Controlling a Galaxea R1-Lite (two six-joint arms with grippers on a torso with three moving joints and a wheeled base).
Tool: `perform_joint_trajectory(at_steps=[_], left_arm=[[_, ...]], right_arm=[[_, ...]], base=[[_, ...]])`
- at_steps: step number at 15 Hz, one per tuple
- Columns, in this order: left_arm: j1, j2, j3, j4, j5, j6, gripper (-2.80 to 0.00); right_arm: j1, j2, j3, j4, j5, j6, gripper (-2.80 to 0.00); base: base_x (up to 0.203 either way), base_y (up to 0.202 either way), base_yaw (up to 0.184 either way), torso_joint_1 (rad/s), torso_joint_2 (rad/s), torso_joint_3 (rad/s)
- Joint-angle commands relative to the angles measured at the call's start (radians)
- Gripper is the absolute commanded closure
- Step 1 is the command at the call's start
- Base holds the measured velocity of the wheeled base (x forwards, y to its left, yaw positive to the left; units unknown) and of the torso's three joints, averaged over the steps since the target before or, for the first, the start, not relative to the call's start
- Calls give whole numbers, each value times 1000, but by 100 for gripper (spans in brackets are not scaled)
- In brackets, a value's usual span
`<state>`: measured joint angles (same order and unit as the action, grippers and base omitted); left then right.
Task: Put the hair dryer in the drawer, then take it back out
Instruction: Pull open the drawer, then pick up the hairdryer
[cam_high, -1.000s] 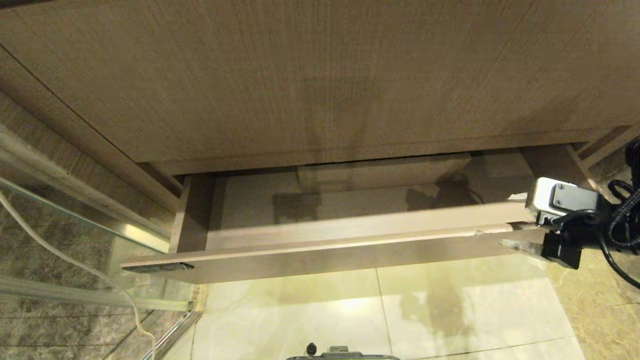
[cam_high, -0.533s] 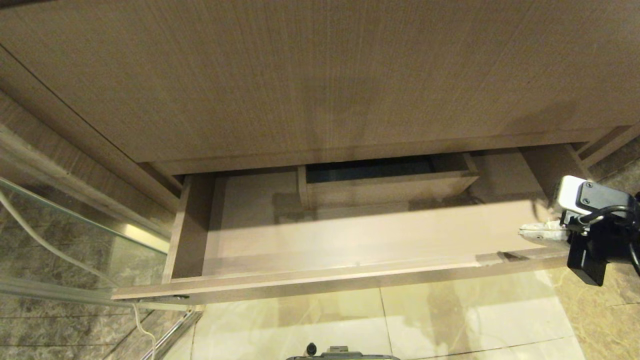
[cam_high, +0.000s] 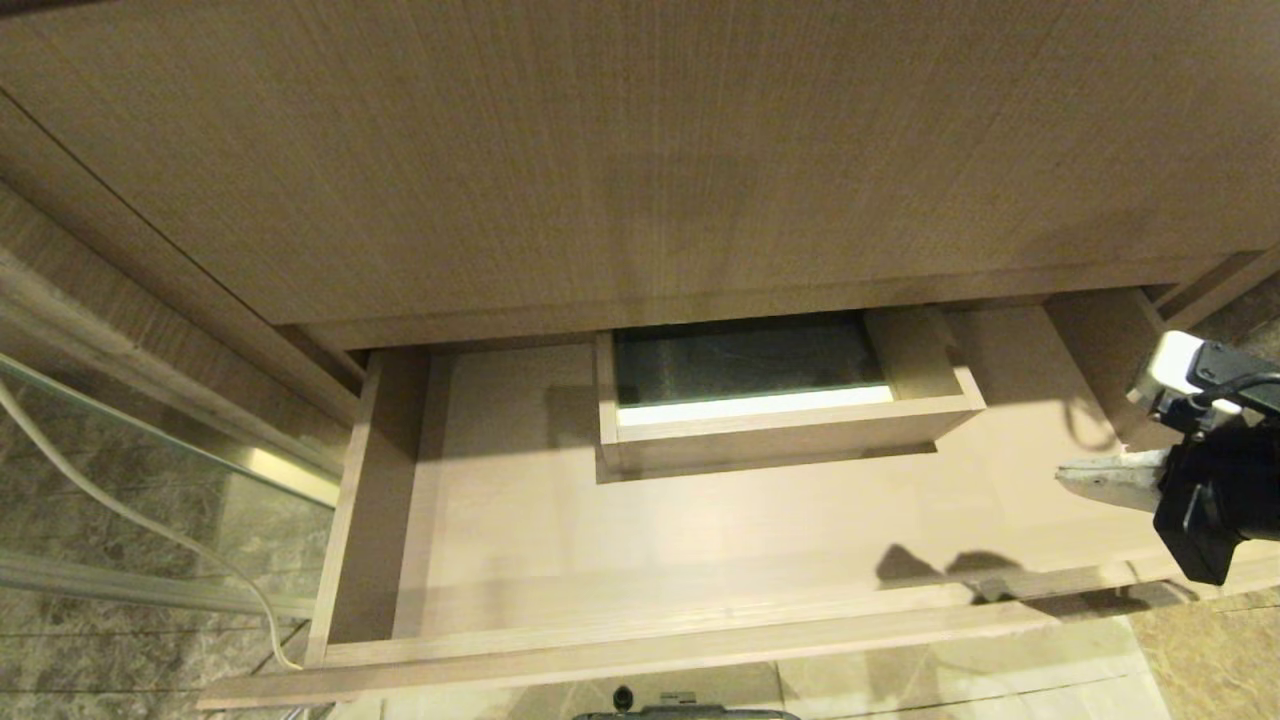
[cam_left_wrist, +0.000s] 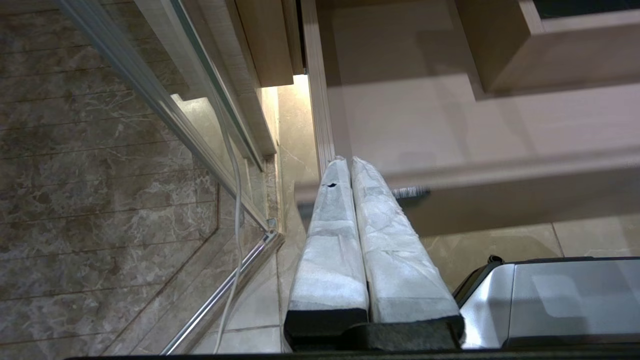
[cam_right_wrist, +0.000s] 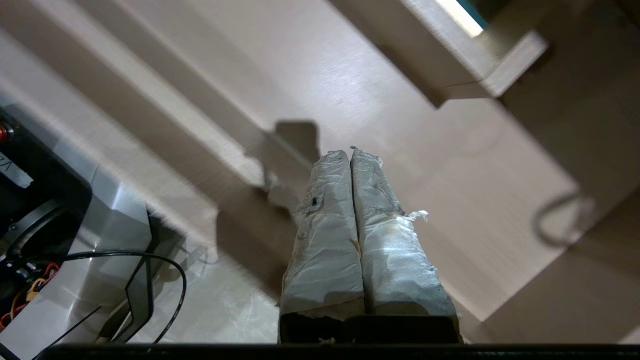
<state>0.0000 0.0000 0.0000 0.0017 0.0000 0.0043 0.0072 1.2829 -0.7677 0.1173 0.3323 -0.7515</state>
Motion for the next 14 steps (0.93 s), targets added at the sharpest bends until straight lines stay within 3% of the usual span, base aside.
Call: perform_joint_trajectory(at_steps=[1,3,6,9,11,14], left_arm=[[0,-1,2,0,0,0,0],[0,0,2,0,0,0,0],[0,0,2,0,0,0,0],[0,0,2,0,0,0,0],[0,0,2,0,0,0,0],[0,0,2,0,0,0,0]], right_arm=[[-24,-37,7,2,1,-5,0],[-30,-49,30,-4,4,10,0],[-30,-87,76,-34,2,170,0],[-30,-145,129,-40,-48,214,0],[-28,-255,199,-57,-68,306,0],[-14,-522,367,-73,-169,458,0]], base=[[0,0,0,0,0,0],[0,0,0,0,0,0],[0,0,0,0,0,0],[0,0,0,0,0,0],[0,0,0,0,0,0],[0,0,0,0,0,0]])
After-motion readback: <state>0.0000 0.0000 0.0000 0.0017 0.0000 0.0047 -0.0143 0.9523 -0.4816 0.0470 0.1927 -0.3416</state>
